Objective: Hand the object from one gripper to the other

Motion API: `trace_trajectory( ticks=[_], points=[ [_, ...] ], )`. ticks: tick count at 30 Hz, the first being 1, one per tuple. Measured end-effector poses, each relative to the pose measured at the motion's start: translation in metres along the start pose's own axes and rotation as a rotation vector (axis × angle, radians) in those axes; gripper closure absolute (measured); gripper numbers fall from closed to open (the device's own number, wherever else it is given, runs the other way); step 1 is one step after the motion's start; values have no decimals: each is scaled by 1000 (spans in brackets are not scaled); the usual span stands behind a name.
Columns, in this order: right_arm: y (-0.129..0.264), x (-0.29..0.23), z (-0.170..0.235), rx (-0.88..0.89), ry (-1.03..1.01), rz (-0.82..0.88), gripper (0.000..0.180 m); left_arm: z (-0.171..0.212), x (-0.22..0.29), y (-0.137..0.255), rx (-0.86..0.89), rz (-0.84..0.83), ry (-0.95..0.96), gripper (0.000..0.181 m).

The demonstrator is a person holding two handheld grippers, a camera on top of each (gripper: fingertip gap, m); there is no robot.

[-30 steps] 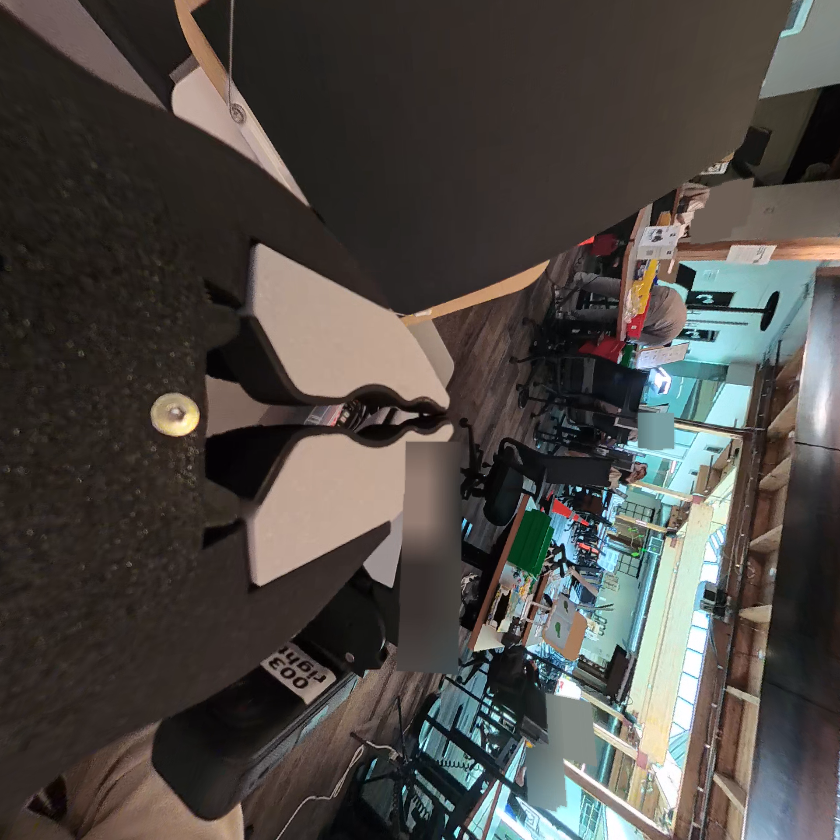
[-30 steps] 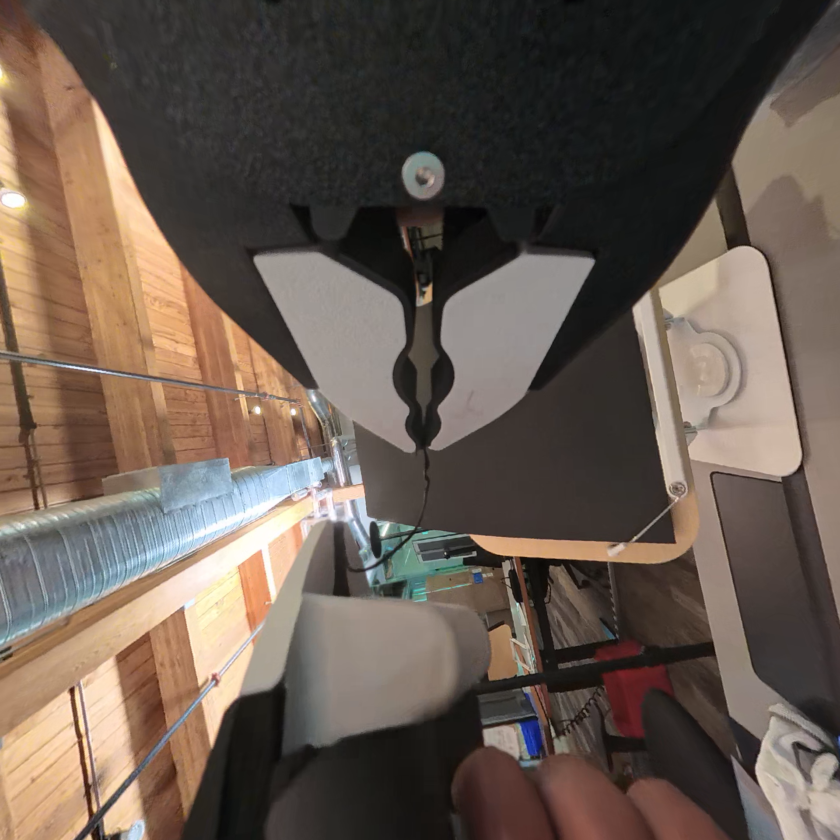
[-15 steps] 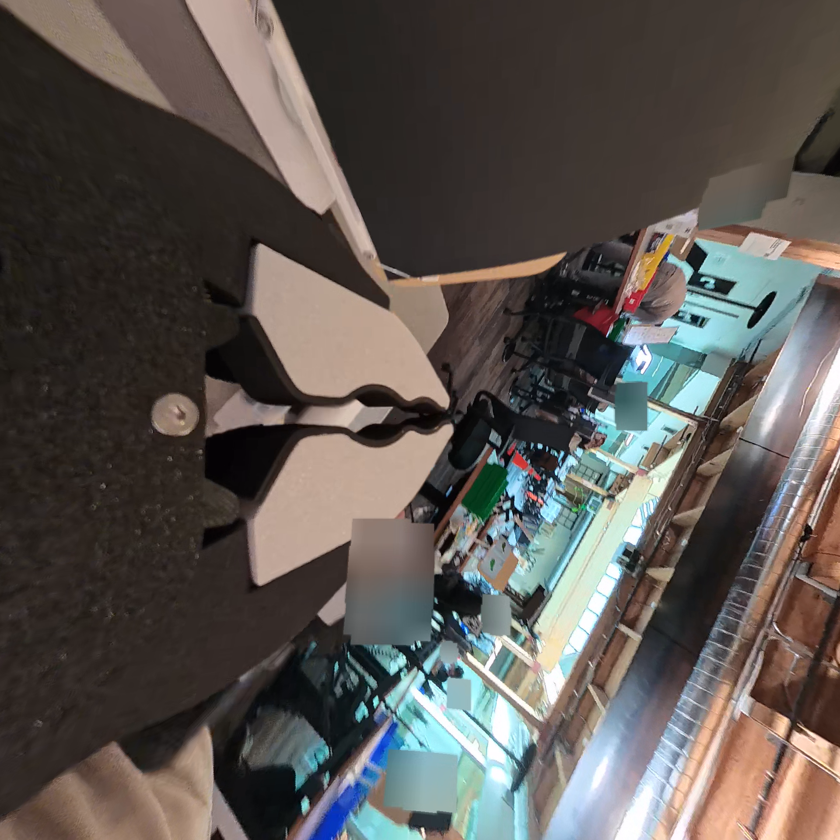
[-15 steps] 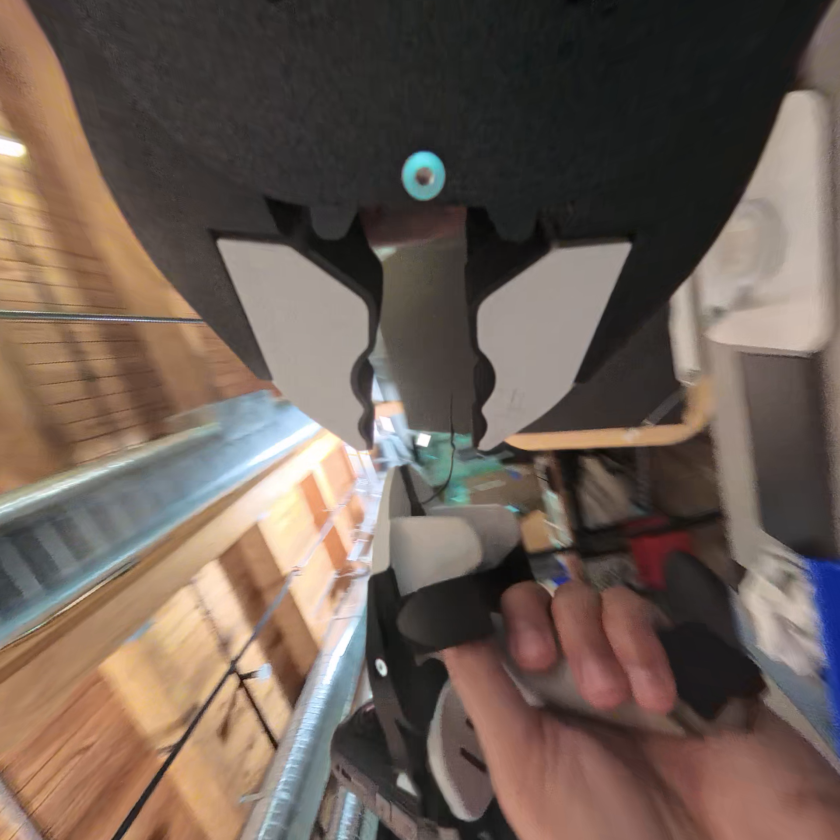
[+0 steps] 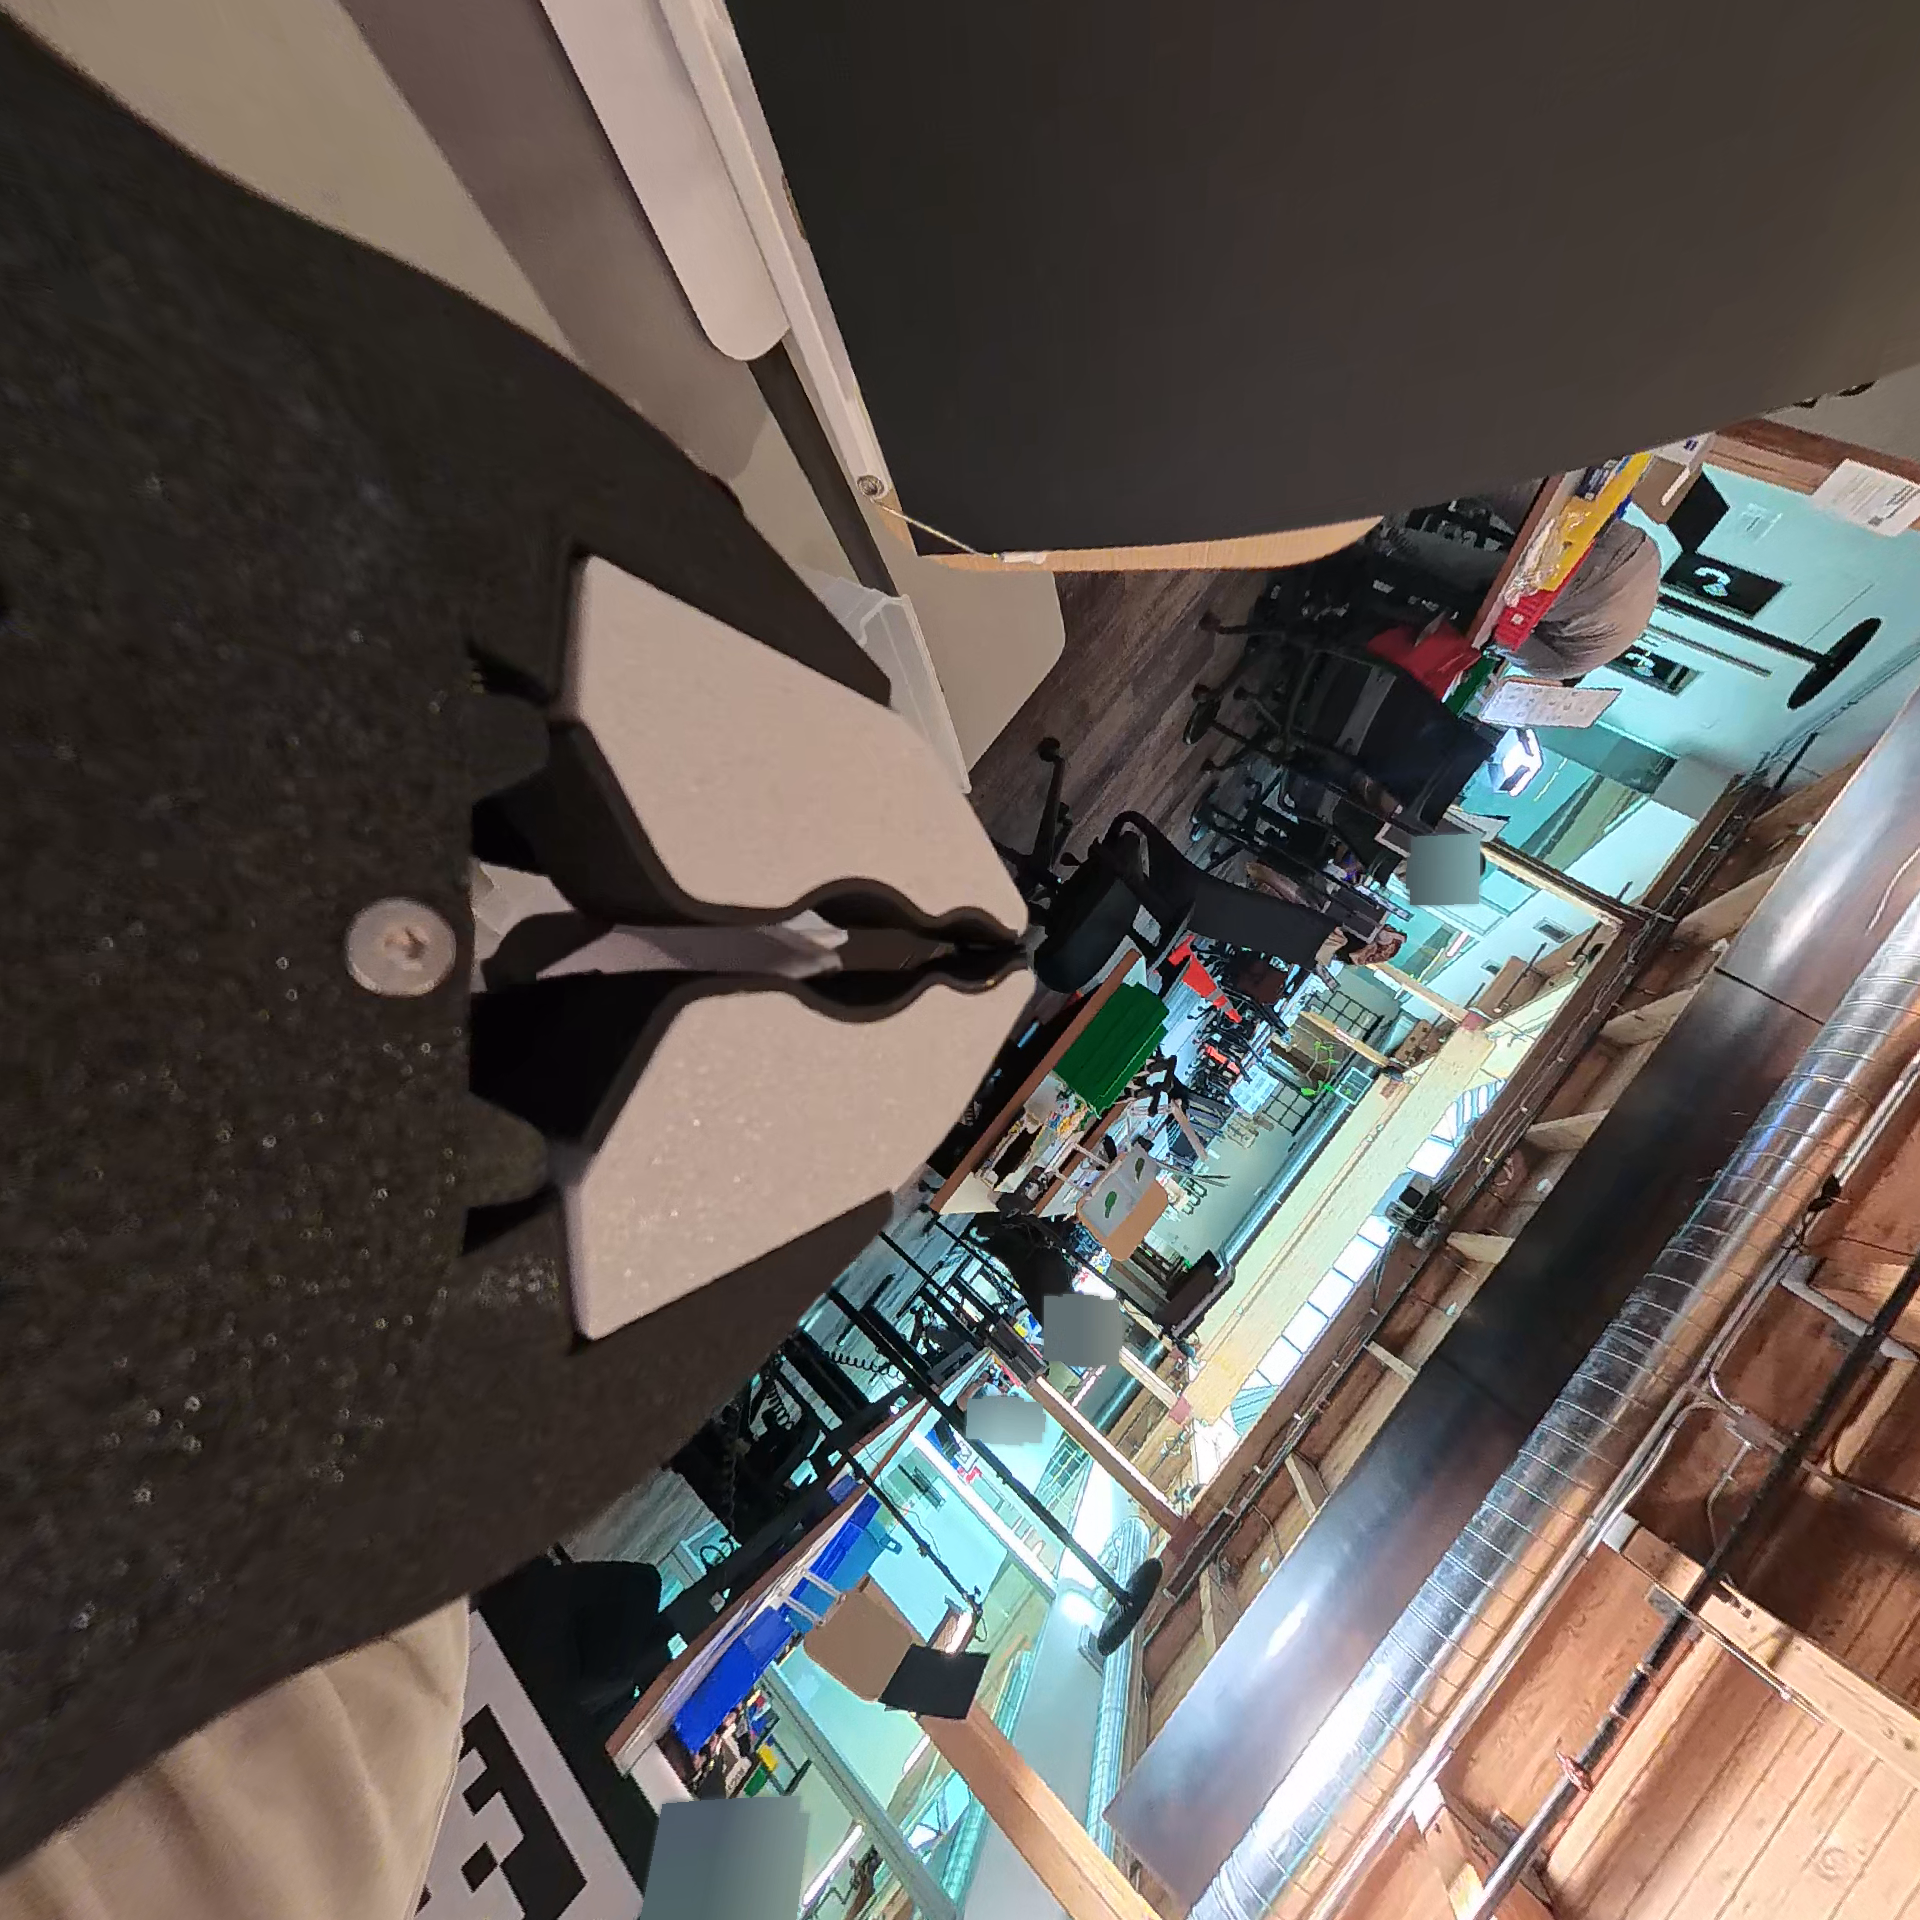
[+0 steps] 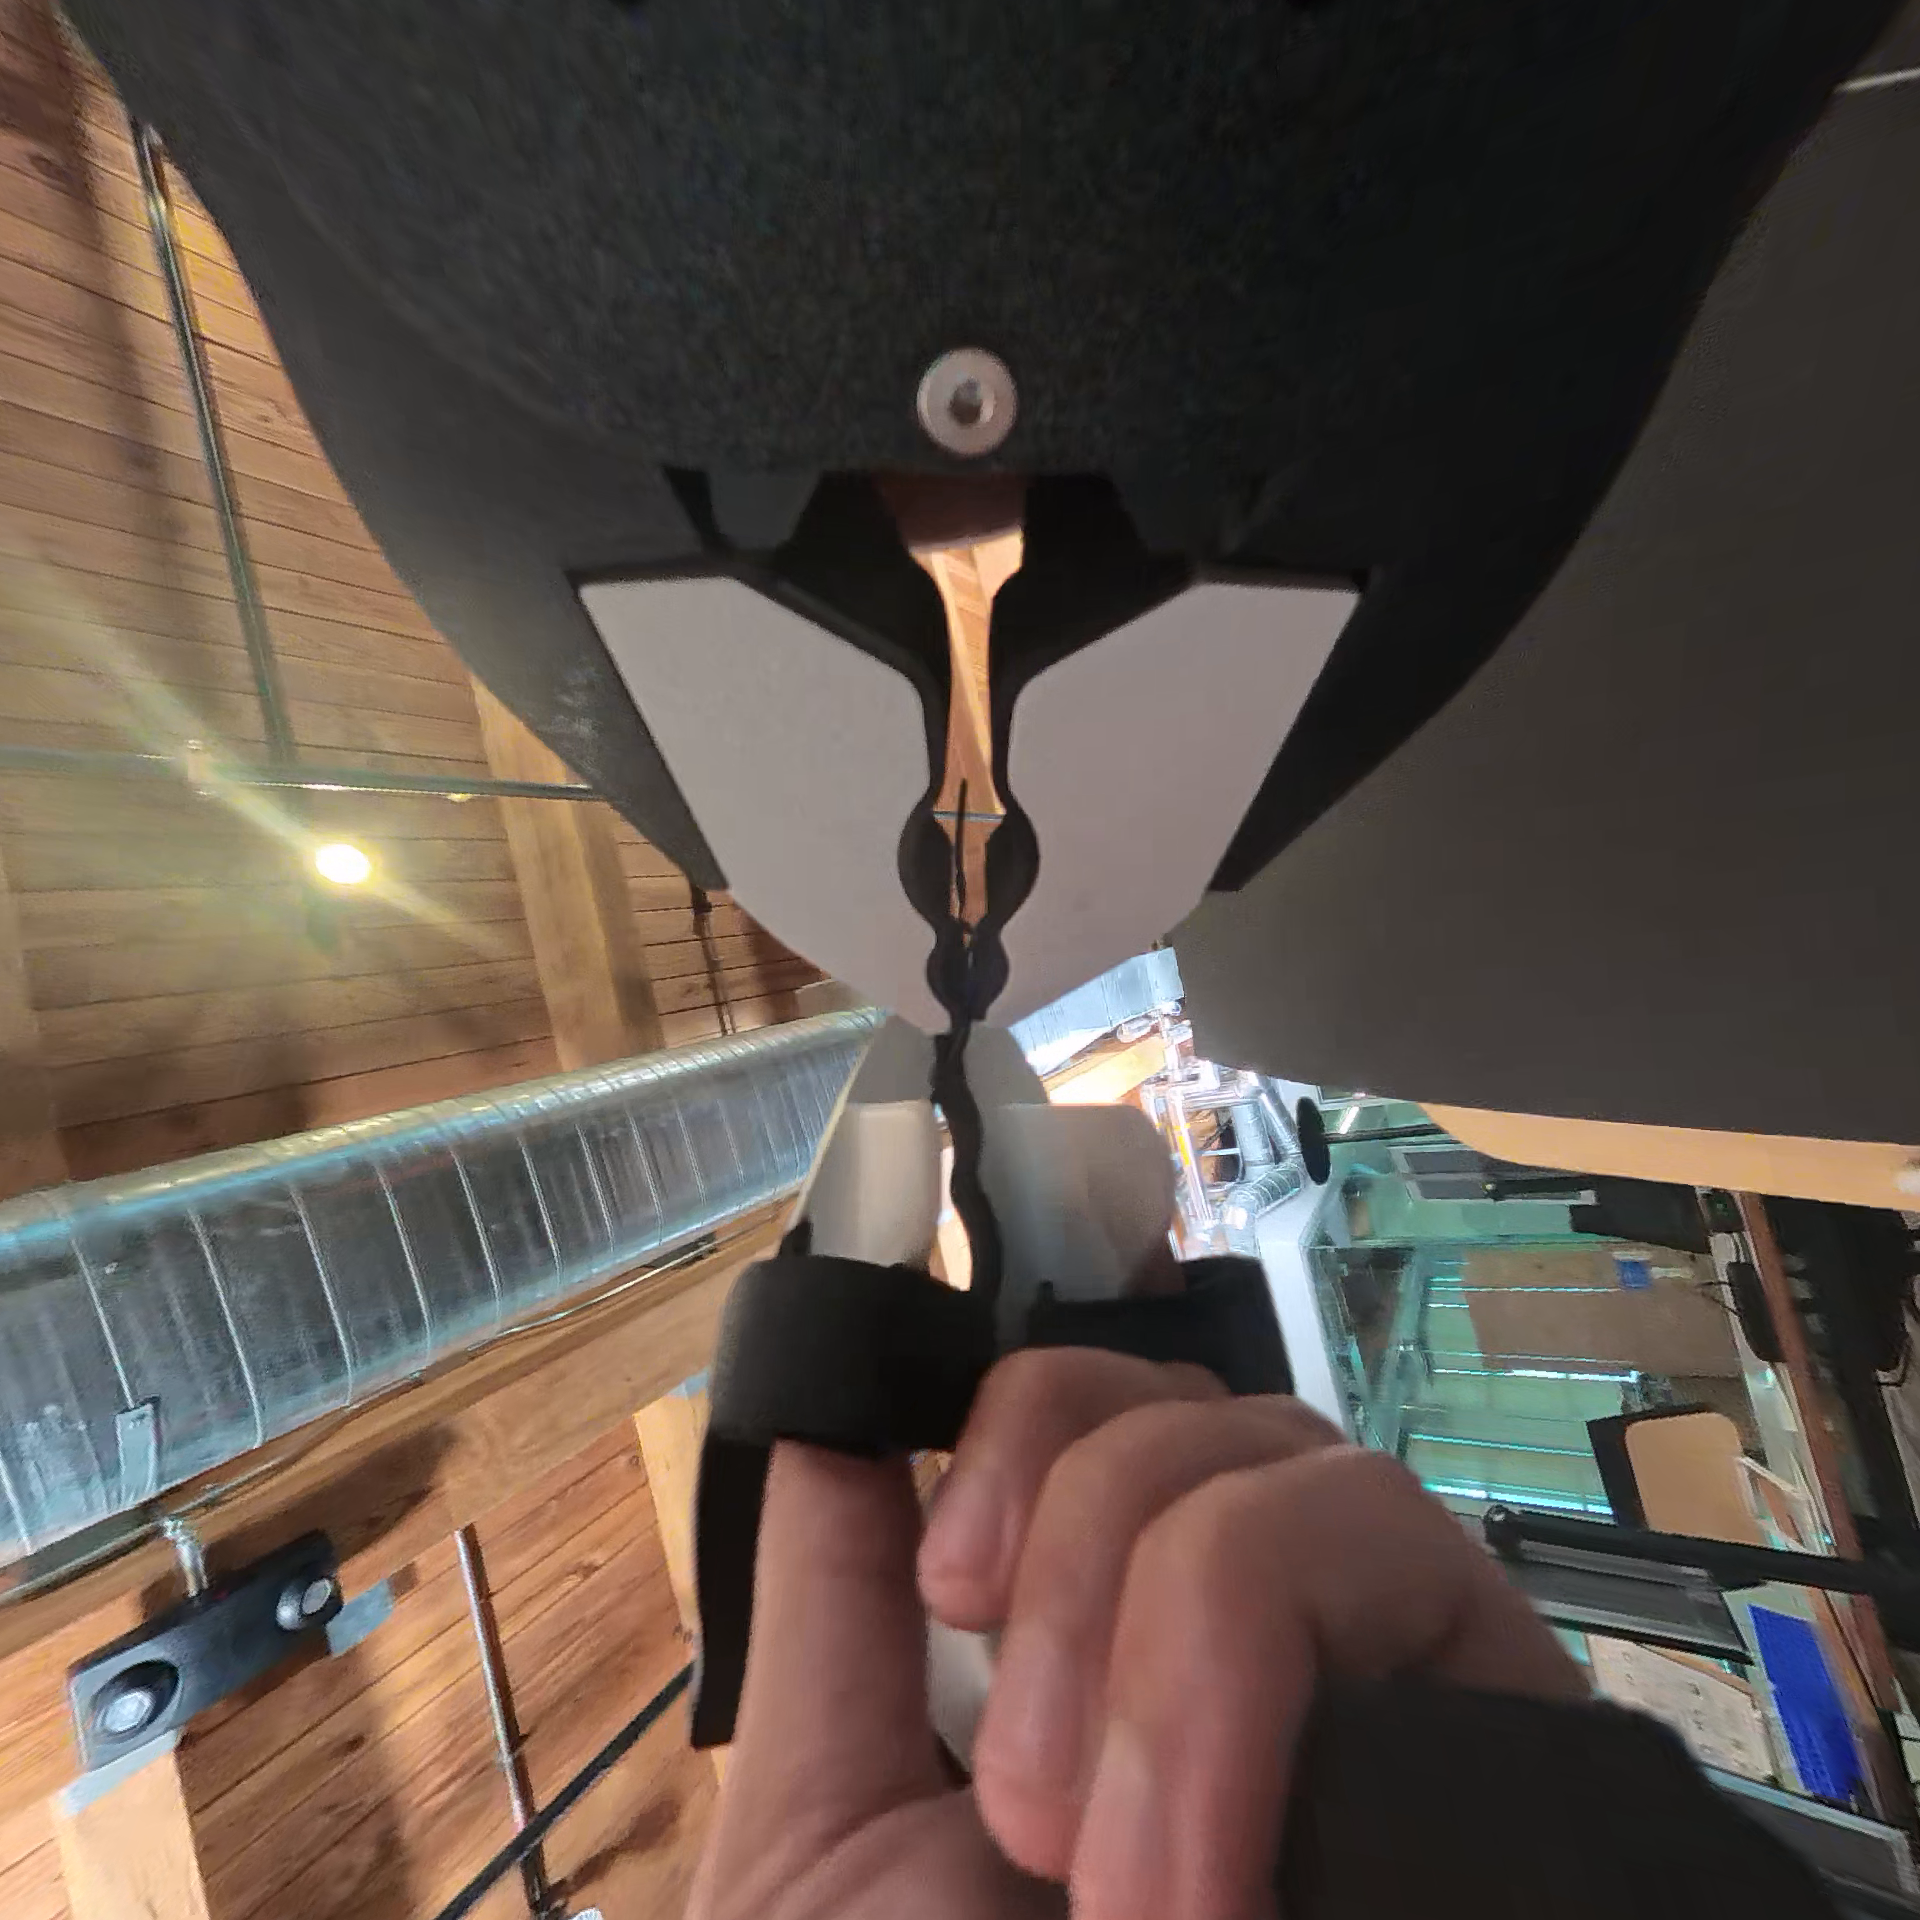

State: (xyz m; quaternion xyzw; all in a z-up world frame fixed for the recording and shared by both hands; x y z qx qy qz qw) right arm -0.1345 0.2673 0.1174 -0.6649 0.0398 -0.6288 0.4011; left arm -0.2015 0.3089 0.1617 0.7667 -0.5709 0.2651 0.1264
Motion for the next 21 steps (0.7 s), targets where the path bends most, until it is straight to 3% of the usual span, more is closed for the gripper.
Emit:
trace_trajectory(
  ticks=[4, 6, 8, 12, 21],
  points=[
    [1, 12, 5, -21, -90, -32, 180, -4, 3, 2, 29, 70, 16, 178],
    [4, 19, 8, 13, -198, -61, 180, -7, 4, 4, 37, 87, 10, 153],
    [6, 28, 11, 62, -375, -134, 180, -11, 6, 9, 65, 103, -3, 147],
    [13, 55, 18, 230, -913, -305, 180, -18, 15, 19, 97, 130, -52, 146],
    [10, 81, 50, 658, -2117, -650, 180, -2, 73, 14, 93, 321, -444, 119]
  ],
)
Point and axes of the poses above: each gripper's, where its closed fingertips meet, y back along the fingers, z out of its underside, x = y × z across the jaws, the point moved 6 cm from there along y, back along the fingers, and after that the axes turned 1 degree about -y, right-handed, at the moved point
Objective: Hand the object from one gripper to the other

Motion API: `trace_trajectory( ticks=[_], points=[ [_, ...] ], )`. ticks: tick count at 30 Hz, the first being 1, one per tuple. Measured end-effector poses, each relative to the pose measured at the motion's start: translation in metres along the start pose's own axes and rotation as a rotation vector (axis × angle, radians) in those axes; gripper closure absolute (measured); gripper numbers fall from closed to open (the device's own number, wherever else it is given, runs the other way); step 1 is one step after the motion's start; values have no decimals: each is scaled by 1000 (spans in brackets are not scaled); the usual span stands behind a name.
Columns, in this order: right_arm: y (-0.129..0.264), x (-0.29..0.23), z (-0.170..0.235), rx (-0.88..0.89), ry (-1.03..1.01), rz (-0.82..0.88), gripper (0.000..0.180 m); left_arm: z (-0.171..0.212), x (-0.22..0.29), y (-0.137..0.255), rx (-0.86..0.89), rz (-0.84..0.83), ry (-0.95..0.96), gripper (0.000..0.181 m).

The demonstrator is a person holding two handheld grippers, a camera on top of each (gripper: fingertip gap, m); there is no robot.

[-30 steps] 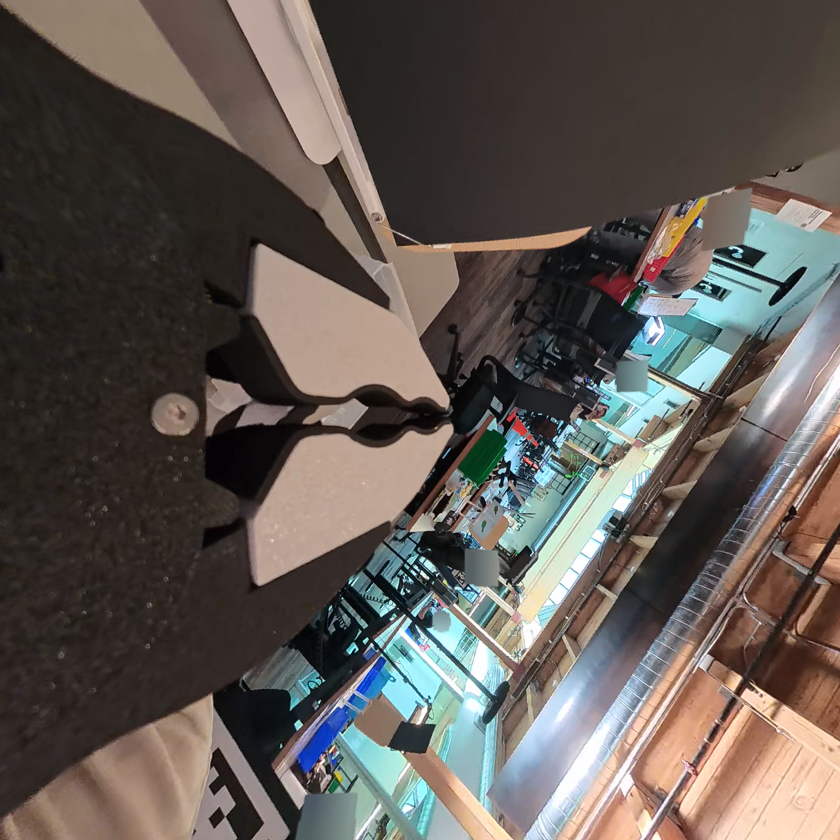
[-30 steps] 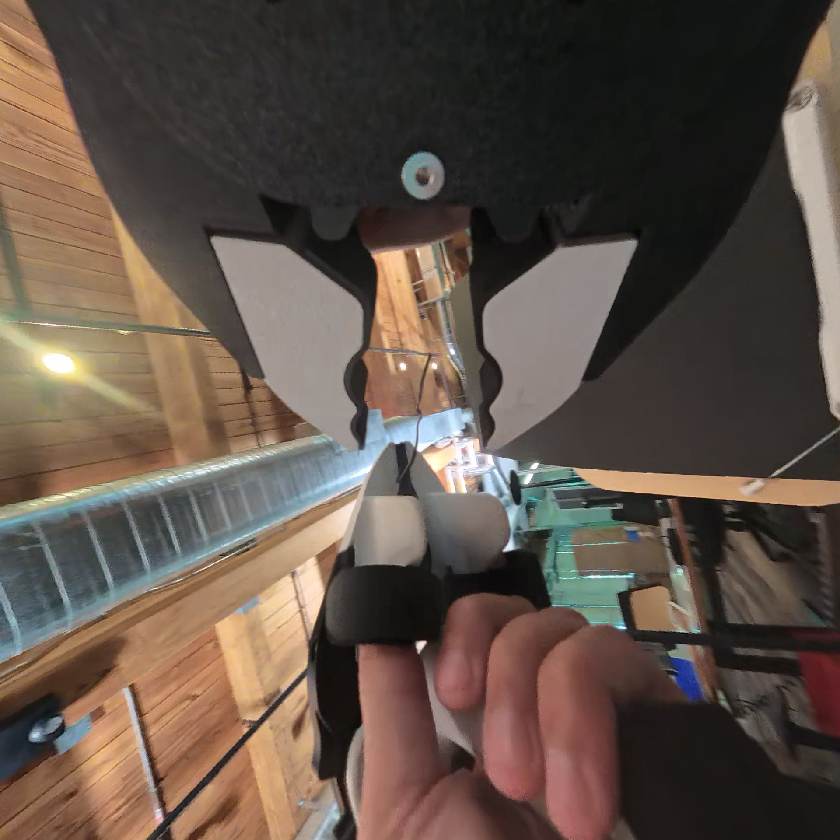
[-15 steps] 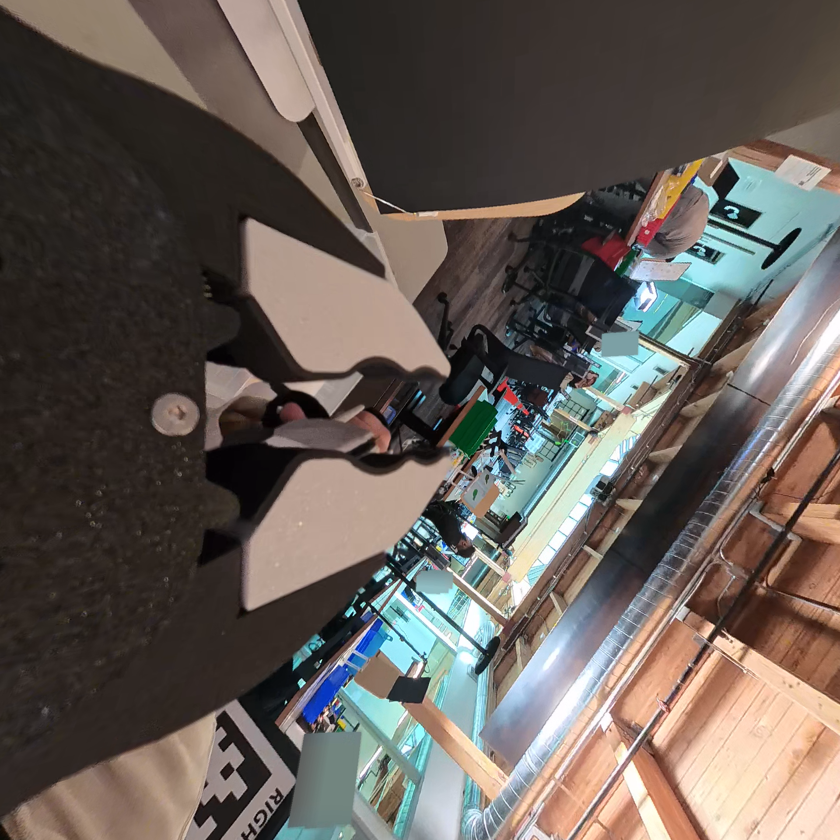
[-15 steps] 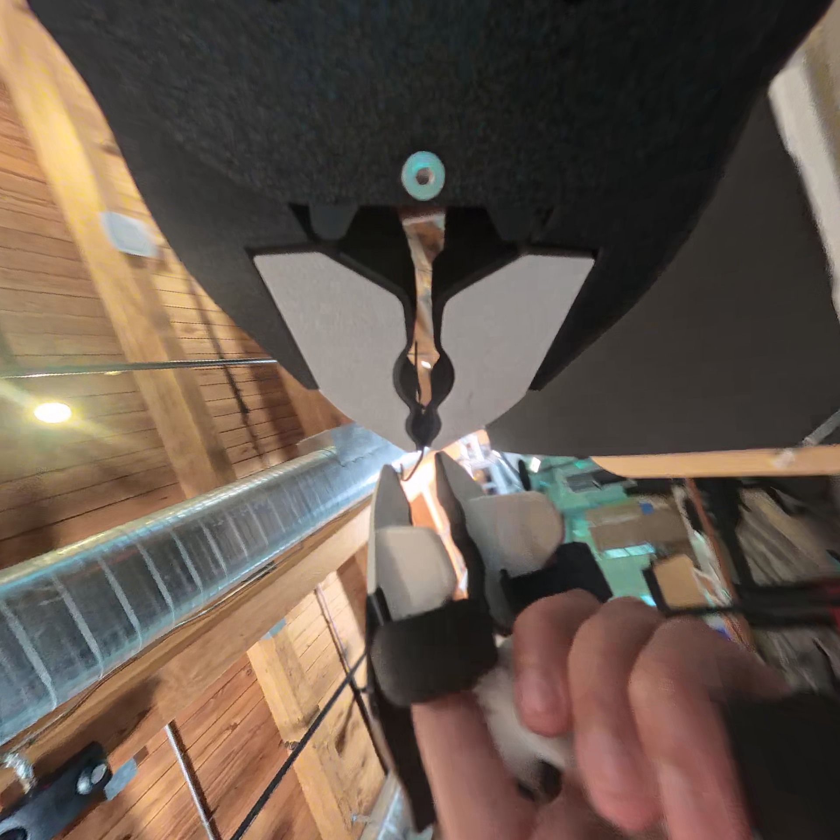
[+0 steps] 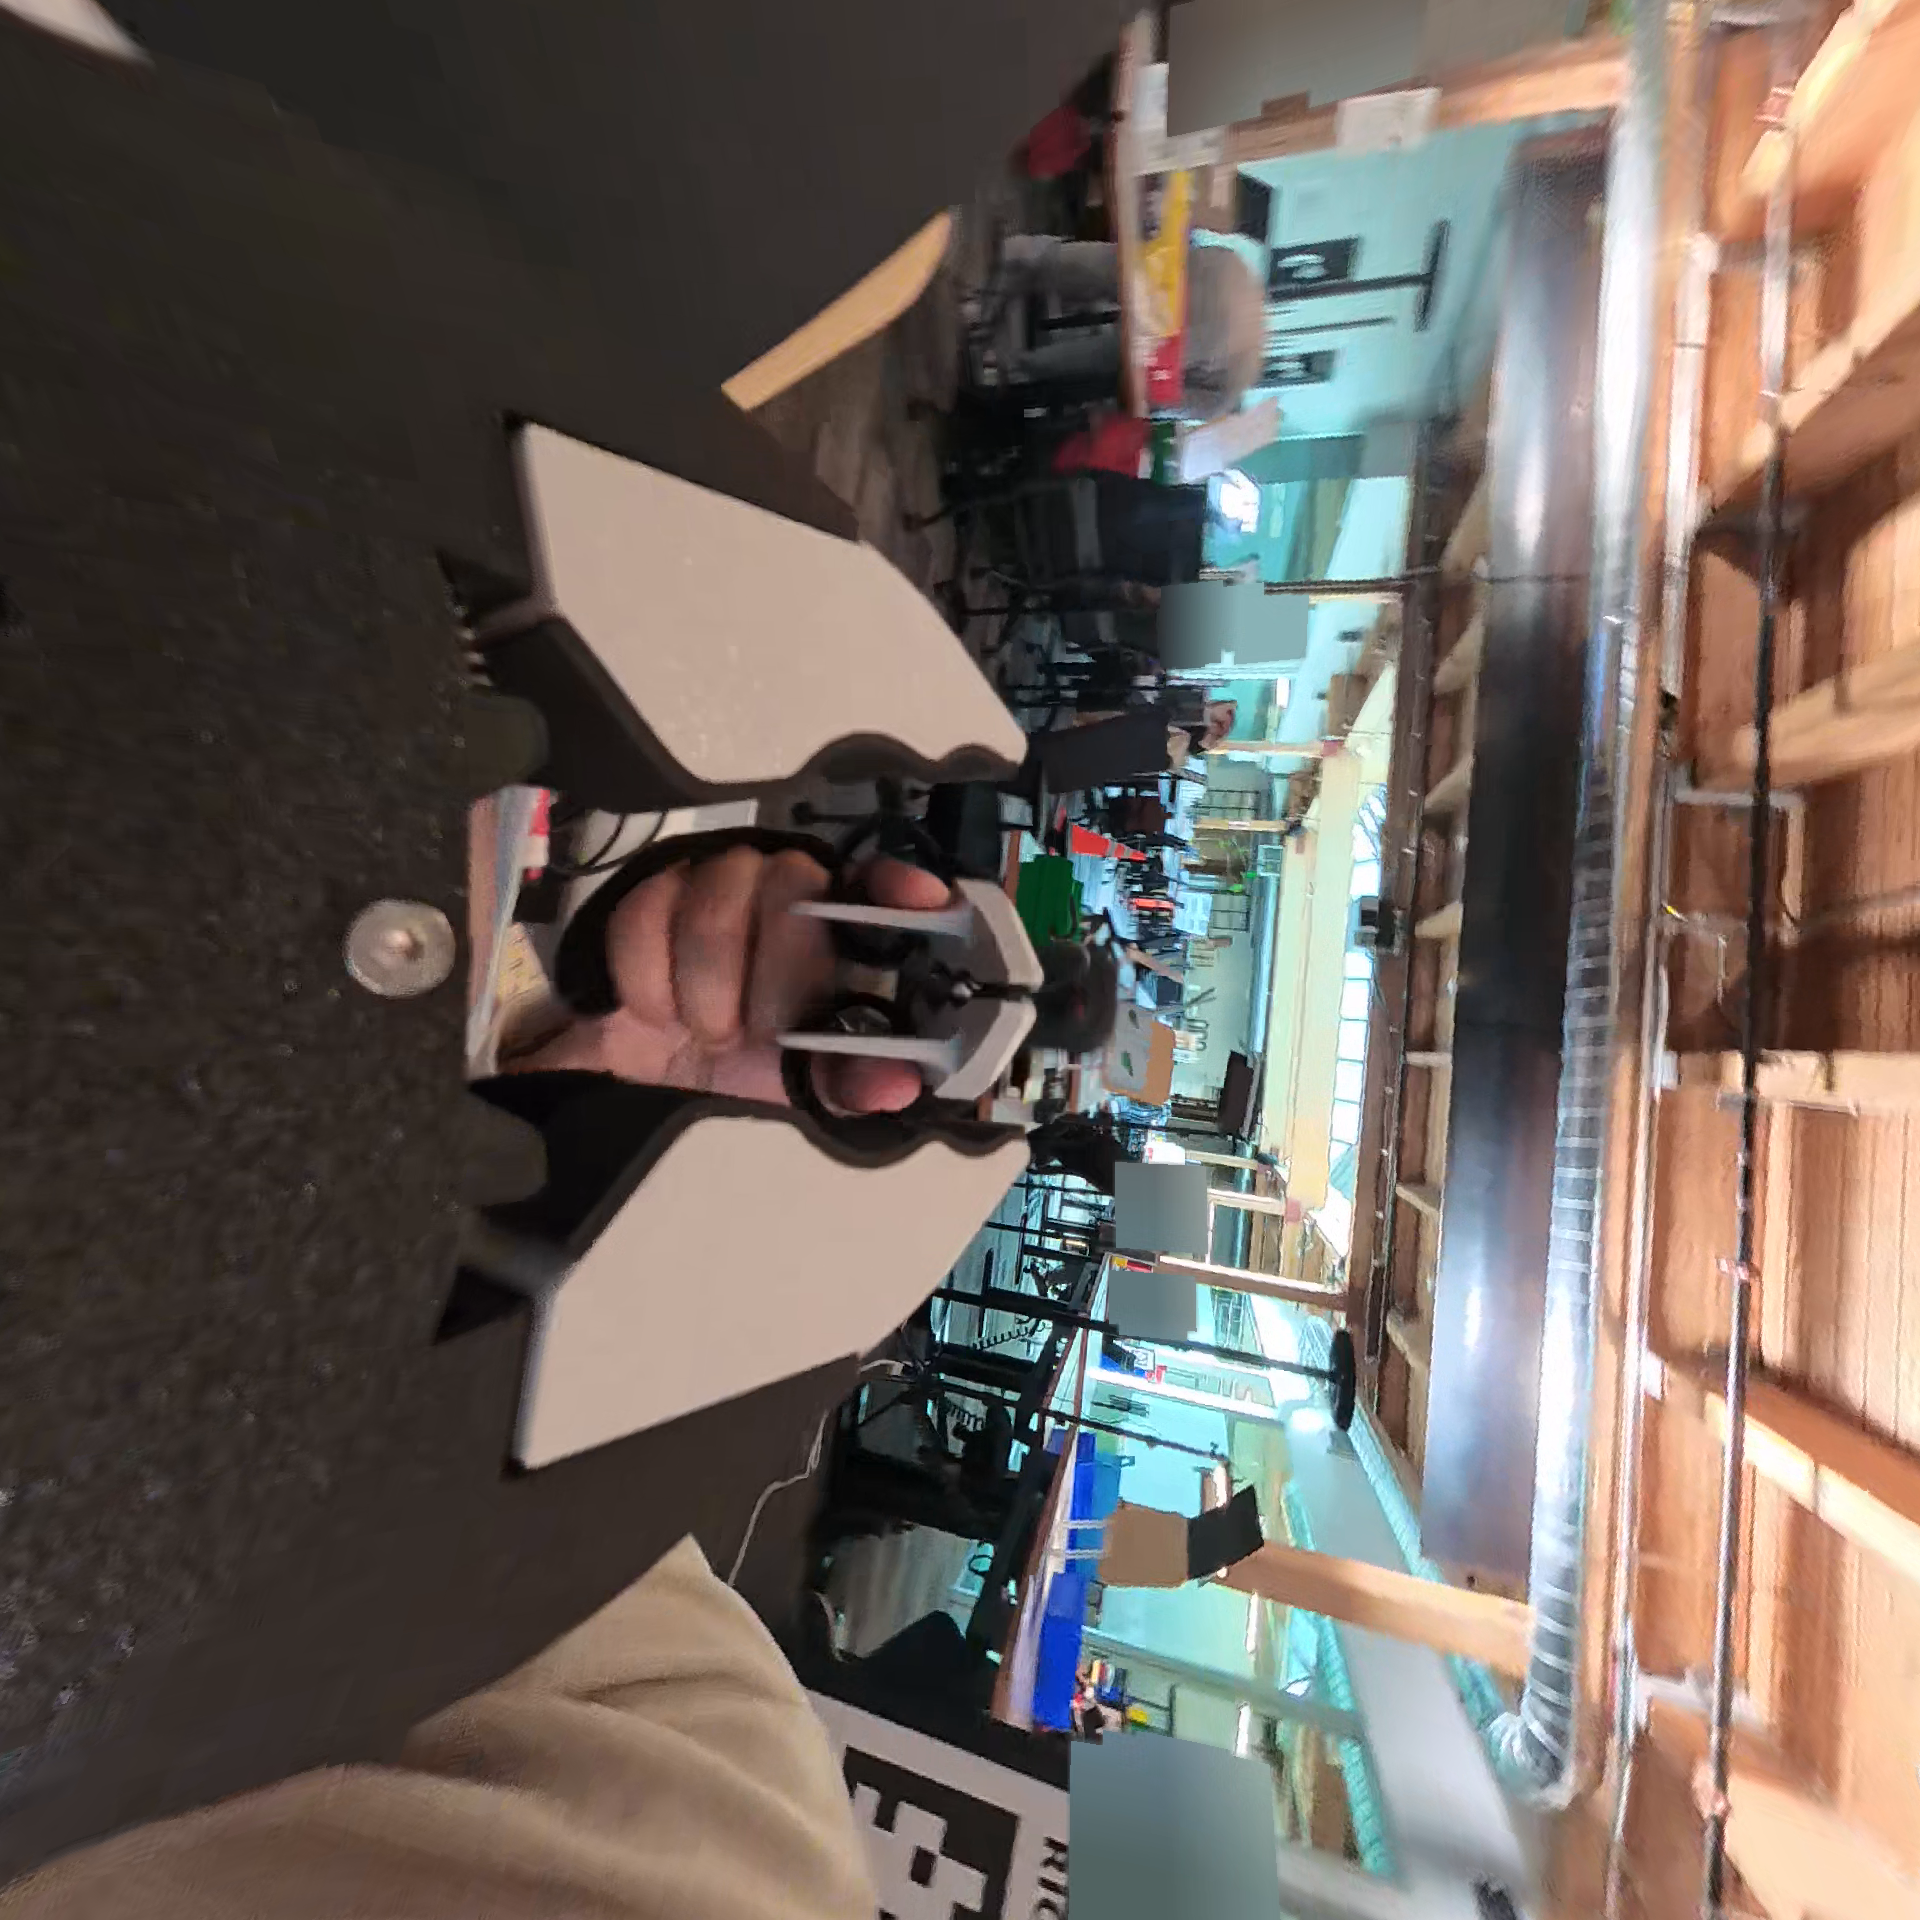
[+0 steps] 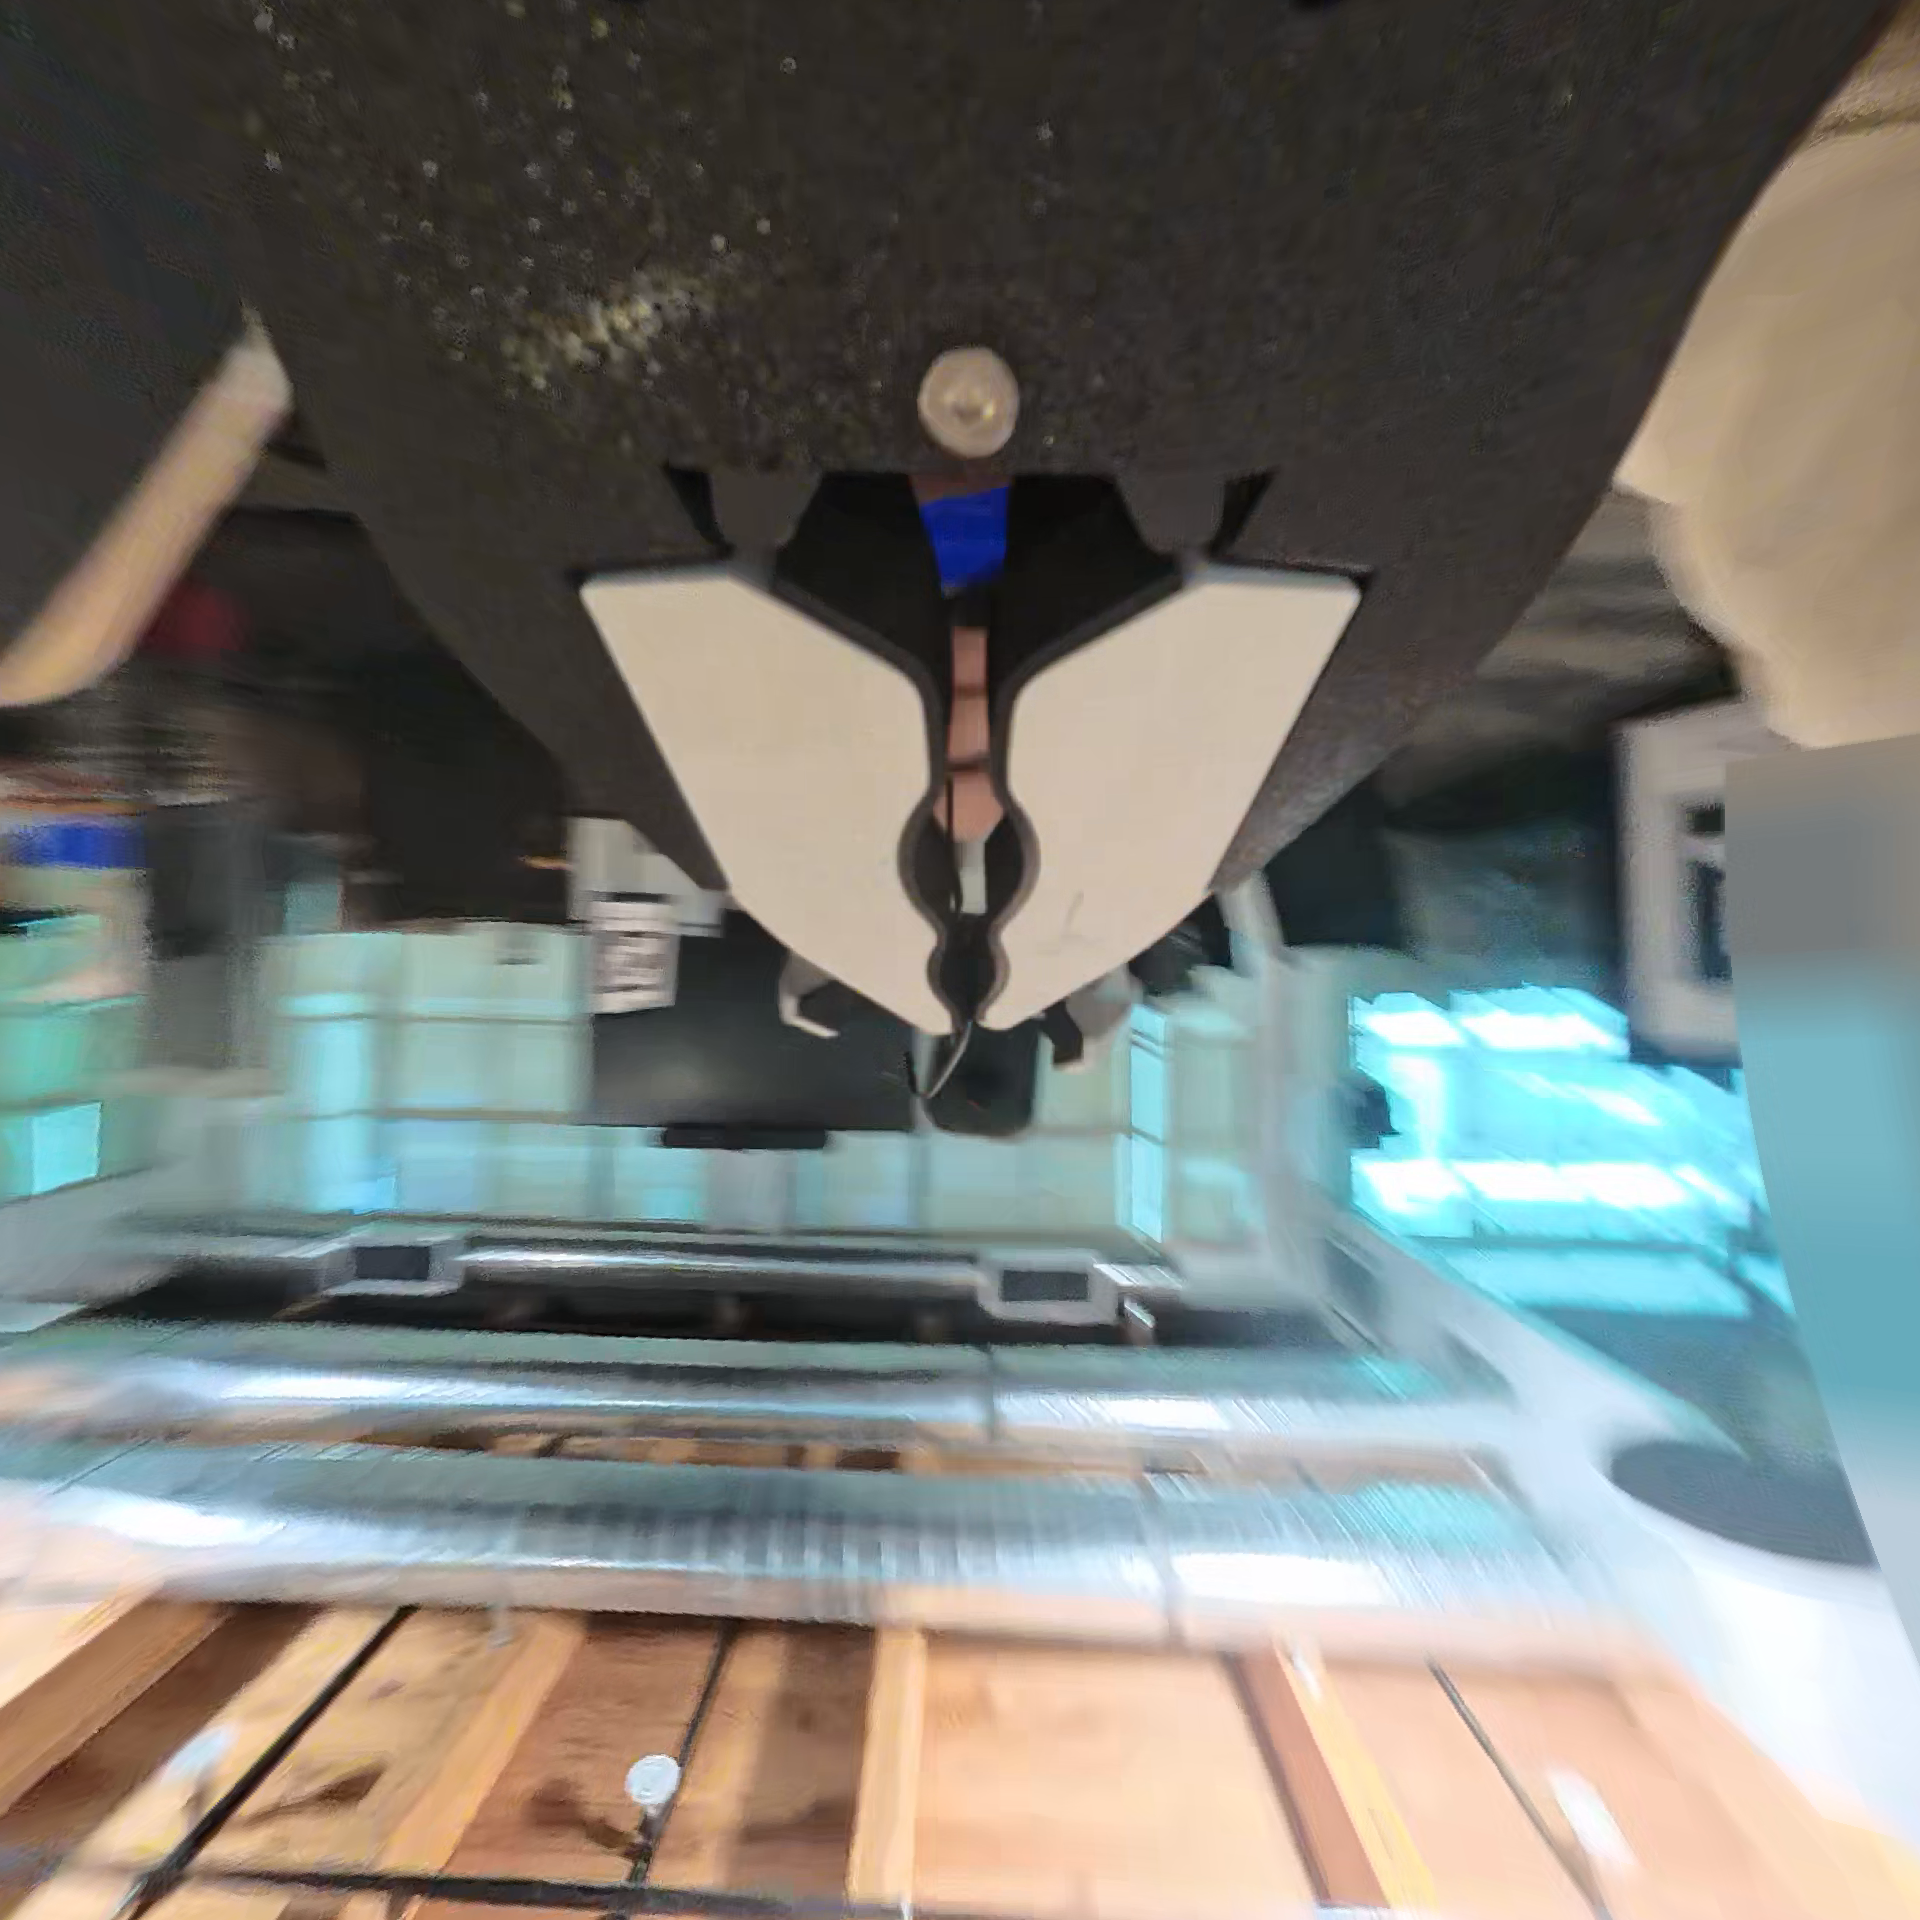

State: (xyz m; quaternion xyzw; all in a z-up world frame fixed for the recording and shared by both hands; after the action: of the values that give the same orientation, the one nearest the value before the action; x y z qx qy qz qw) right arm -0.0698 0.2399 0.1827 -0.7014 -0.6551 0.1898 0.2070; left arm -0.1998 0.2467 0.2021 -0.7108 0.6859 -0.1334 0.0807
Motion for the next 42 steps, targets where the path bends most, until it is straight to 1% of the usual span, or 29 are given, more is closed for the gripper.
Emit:
trace_trajectory(
  ticks=[2, 4, 5, 6, 7, 9, 11, 13, 15, 17, 22, 27, 28, 30, 32, 34, 36, 38, 40, 42],
  points=[
    [-1, 3, 1, 84, -277, -130, 180, 4, 4, -7, 65, 6, -109, 124],
    [-2, 8, 3, 165, -529, -234, 180, 12, 3, -10, 161, -39, -206, 127],
    [-3, 11, 6, 200, -643, -287, 180, 15, 4, -9, 215, -40, -249, 135],
    [-4, 12, 9, 219, -747, -340, 180, 18, 4, -9, 263, -37, -262, 145],
    [-6, 12, 13, 220, -833, -383, 180, 19, 4, -10, 284, -7, -253, 147],
    [-13, 11, 22, 199, -941, -418, 180, 21, 4, -11, 274, 74, -194, 144],
    [-20, 8, 32, 143, -1011, -426, 180, 22, 6, -9, 284, 132, -187, 142],
    [-25, 3, 38, 113, -1068, -446, 180, 20, 7, -4, 304, 146, -194, 142],
    [-30, -3, 42, 80, -1082, -459, 180, 17, 8, 1, 317, 152, -204, 143],
    [-33, -9, 42, 71, -1077, -475, 179, 16, 9, 5, 322, 158, -222, 149],
    [-38, -16, 47, 18, -1101, -453, 180, 14, 16, 12, 337, 201, -278, 178],
    [-40, -14, 52, 17, -1131, -431, 179, 13, 12, 13, 298, 151, -308, 181],
    [-39, -11, 52, 26, -1113, -401, 178, 13, 9, 13, 287, 125, -309, 181],
    [-34, -3, 49, 30, -1007, -334, 170, 10, 5, 14, 297, 62, -310, 181],
    [-28, 7, 45, -9, -838, -202, 161, 7, 3, 16, 287, 38, -298, 181],
    [-20, 13, 35, -44, -624, -79, 152, 7, -2, 16, 233, -33, -310, 180],
    [-14, 14, 24, -83, -372, 32, 142, 8, -9, 14, 160, -115, -308, 180],
    [-11, 9, 17, -118, -64, 126, 137, 8, -19, 14, 104, -202, -222, 181],
    [-5, 4, 16, -156, 278, 189, 134, 7, -27, 15, 110, -232, -65, 181],
    [5, 6, 20, -192, 634, 290, 142, 7, -37, 19, 146, -246, 152, 181]
  ],
)
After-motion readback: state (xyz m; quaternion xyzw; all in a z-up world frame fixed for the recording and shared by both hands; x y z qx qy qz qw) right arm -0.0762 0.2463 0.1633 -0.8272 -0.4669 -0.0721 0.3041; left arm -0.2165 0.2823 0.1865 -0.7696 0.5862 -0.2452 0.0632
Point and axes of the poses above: each gripper's, where its closed fingertips meet, y back along the fingers, z out of its underside, x = y × z across the jaws, the point moved 6 cm from there along y, back along the fingers, and after that the axes turned 1 degree about -y, right-handed, at the moved point
